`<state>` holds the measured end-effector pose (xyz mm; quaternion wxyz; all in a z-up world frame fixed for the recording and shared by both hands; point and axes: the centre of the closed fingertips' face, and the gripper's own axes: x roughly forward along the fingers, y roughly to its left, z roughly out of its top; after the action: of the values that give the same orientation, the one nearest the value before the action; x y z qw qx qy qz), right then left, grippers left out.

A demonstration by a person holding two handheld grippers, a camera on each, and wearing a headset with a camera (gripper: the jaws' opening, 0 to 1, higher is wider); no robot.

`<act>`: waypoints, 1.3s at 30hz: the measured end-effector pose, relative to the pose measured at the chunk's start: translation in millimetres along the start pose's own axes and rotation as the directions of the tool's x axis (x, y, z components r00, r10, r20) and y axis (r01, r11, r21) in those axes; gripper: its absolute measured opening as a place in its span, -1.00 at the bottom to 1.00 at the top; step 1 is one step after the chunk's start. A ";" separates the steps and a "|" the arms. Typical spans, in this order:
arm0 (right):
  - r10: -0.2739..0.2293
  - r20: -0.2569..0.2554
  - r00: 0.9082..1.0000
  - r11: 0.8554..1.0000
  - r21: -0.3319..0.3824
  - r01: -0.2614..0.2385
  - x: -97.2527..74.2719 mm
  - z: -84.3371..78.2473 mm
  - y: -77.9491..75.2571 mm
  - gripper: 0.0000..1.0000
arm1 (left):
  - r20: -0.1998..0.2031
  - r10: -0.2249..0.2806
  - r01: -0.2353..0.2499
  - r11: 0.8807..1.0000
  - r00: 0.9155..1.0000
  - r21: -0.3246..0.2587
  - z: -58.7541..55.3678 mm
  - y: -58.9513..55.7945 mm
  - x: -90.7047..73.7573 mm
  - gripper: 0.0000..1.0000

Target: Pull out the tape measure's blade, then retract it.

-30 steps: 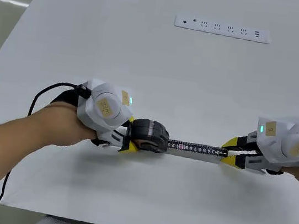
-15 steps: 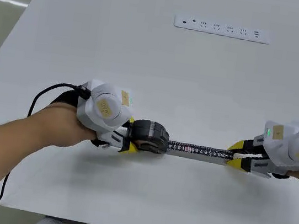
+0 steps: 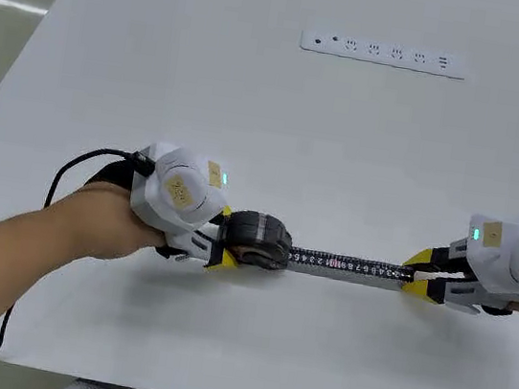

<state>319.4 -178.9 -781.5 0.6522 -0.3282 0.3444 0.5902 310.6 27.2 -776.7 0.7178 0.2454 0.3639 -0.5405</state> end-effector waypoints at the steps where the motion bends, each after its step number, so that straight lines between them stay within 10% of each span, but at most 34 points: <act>1: -0.002 -0.002 1.000 1.000 0.000 0.002 -1.0 -1.3 -0.4 -0.83 | -0.001 0.000 0.000 1.000 1.000 0.000 0.1 0.0 0.0 -0.44; 39: -0.024 -0.056 0.998 0.999 0.032 0.025 -27.4 -40.1 -3.3 -0.83 | -0.002 0.002 -0.002 1.000 1.000 -0.002 2.1 -2.7 0.4 -0.44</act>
<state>318.5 -227.5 -780.5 0.6550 -0.3377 0.3679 0.5671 308.6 24.5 -775.6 0.7183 0.2456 0.3648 -0.5391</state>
